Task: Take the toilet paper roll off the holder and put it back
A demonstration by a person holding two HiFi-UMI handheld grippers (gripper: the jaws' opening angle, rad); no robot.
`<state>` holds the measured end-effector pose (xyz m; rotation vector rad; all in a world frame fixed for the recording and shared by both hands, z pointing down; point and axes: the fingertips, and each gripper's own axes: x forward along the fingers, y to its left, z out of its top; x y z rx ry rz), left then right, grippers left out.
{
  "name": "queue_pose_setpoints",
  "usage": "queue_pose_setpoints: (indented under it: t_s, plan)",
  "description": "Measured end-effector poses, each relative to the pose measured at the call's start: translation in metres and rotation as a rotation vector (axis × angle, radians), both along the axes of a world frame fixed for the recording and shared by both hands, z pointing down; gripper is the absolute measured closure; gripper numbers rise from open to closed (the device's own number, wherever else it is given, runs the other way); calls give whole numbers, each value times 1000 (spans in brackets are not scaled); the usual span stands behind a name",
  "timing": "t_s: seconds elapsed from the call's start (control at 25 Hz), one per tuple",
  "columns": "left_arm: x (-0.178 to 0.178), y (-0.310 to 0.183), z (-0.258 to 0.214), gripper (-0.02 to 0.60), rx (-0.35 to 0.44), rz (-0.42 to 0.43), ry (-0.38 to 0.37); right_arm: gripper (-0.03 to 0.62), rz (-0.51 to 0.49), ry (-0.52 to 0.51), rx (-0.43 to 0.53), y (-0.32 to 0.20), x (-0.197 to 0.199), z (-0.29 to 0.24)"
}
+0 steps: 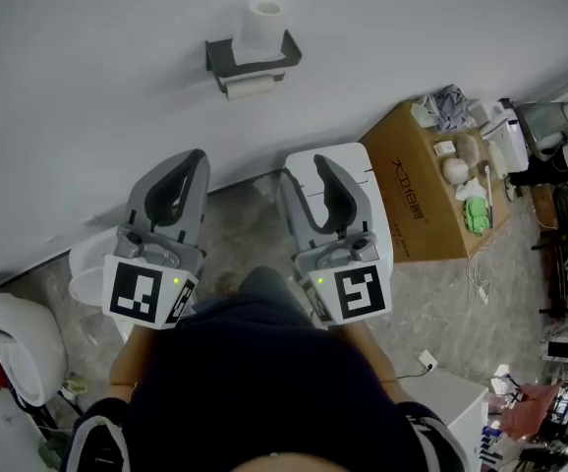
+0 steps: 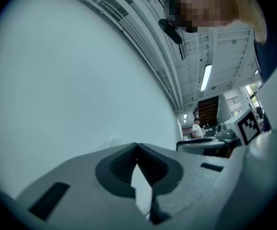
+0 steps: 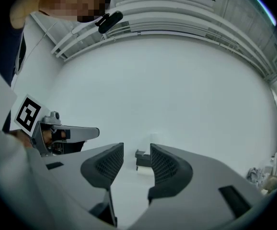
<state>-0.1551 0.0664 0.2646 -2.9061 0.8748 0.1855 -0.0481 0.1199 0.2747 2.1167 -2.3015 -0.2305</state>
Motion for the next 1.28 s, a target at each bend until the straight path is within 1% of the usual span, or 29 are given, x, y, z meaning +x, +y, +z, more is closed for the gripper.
queue_pose_setpoints:
  t_s: [0.4,0.6,0.84,1.0,1.28]
  plan:
    - [3,-14,8,580,-21,5,-6,425,3,-8,-13,-12,1,4]
    - [11,-30,4,580,-7,-3,10,425,-16,5,1,-33,9,2]
    - [28,-62,-4,580,-4,-33,23,425,-59,11,6,-75,26,-3]
    - [40,-93,-8,580,-3,-72,32,424,-92,14,6,-111,41,-4]
    - [62,-138,-7,580,-11,-135,15,419,-176,13,13,-166,57,-8]
